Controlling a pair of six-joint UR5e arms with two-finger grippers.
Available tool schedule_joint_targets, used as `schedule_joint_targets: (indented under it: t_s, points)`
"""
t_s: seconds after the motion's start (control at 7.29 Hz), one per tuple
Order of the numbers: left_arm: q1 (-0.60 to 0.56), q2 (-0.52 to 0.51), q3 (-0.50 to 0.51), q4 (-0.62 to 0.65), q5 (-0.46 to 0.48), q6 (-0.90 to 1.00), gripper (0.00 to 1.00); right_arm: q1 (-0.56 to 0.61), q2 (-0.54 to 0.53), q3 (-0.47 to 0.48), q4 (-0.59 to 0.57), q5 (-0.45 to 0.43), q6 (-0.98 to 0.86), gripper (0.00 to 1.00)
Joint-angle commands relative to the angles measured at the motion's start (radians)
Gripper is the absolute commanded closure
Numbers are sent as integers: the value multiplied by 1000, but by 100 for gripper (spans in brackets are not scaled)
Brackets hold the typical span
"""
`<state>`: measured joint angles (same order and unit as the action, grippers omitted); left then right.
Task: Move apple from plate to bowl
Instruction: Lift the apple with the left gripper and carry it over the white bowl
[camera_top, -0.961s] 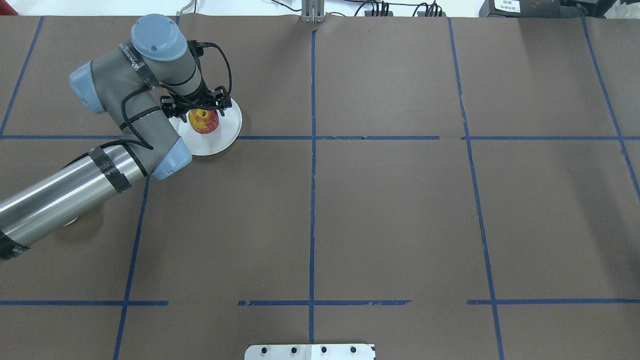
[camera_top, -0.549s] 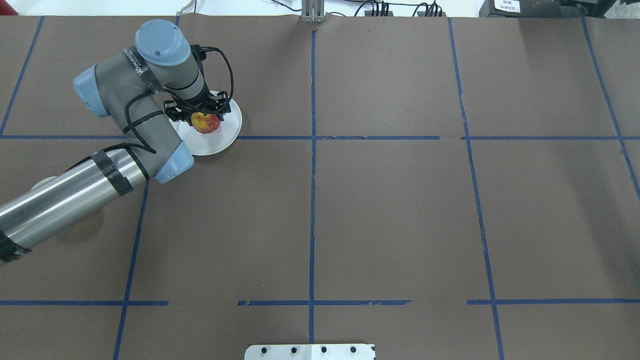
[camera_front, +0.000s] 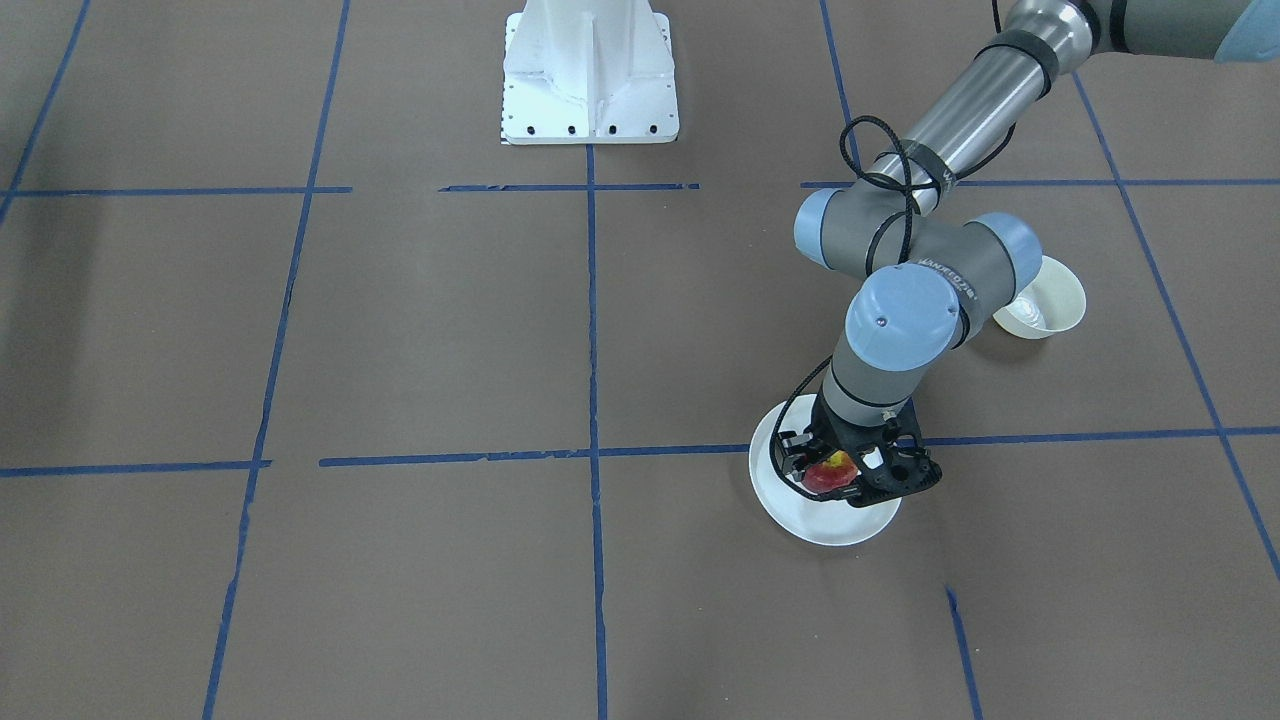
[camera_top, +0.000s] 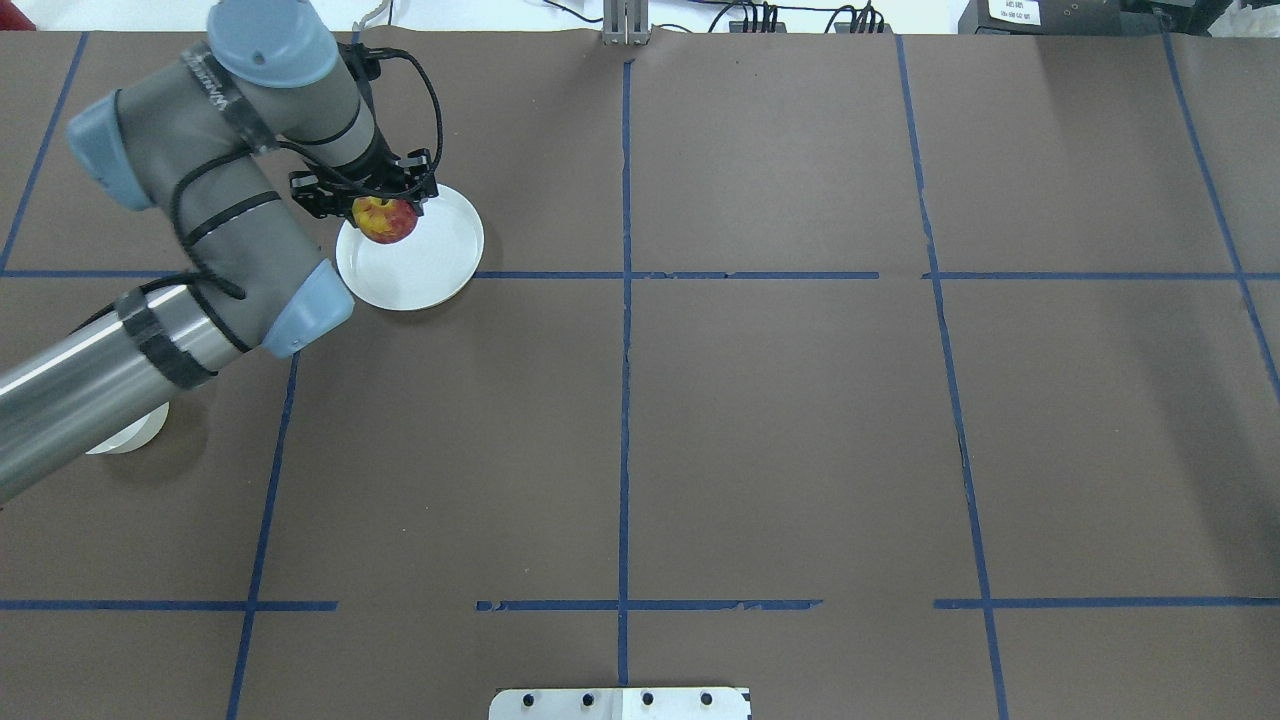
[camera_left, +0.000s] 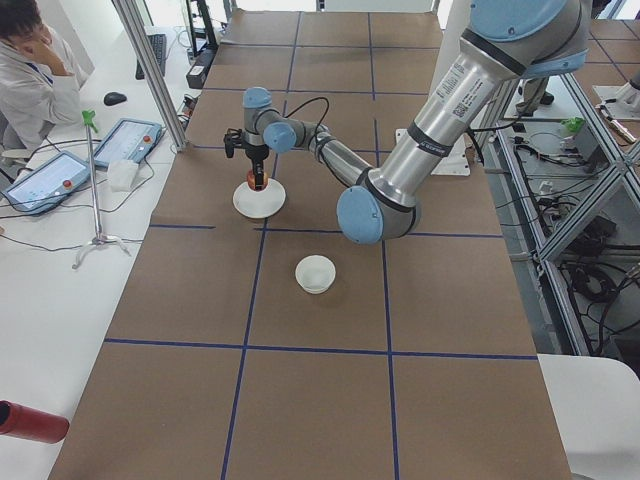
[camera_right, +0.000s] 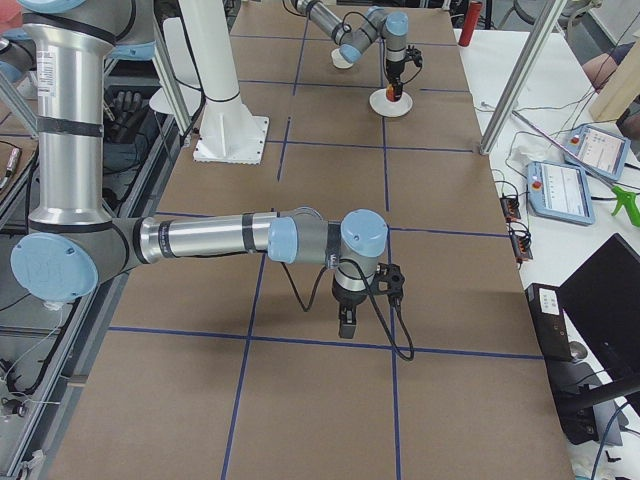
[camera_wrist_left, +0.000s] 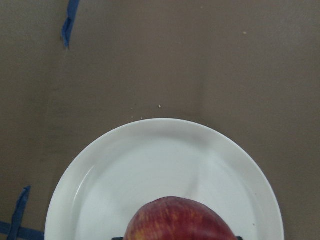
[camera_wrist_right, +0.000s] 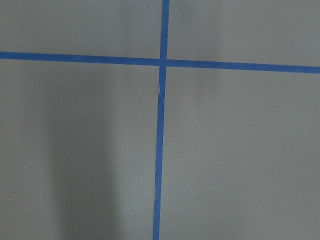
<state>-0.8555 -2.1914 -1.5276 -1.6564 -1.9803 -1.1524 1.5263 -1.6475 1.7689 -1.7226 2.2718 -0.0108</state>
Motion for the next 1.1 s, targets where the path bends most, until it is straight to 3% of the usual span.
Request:
schedule_joint_targets:
  t_s: [0.0, 0.27, 0.41, 0.55, 0.69, 0.96]
  points:
    - [-10, 303, -373, 46, 1, 13, 100, 0, 0, 0, 0, 0, 0, 0]
    - [-20, 480, -449, -35, 0, 109, 100, 0, 0, 0, 0, 0, 0, 0]
    - [-22, 648, -468, -209, -2, 109, 100, 0, 0, 0, 0, 0, 0, 0]
    - [-23, 843, -447, -516, -5, 109, 100, 0, 0, 0, 0, 0, 0, 0]
    - [-22, 917, -406, -651, 0, 105, 100, 0, 0, 0, 0, 0, 0, 0]
    - [-11, 886, -352, -645, 0, 99, 100, 0, 0, 0, 0, 0, 0, 0]
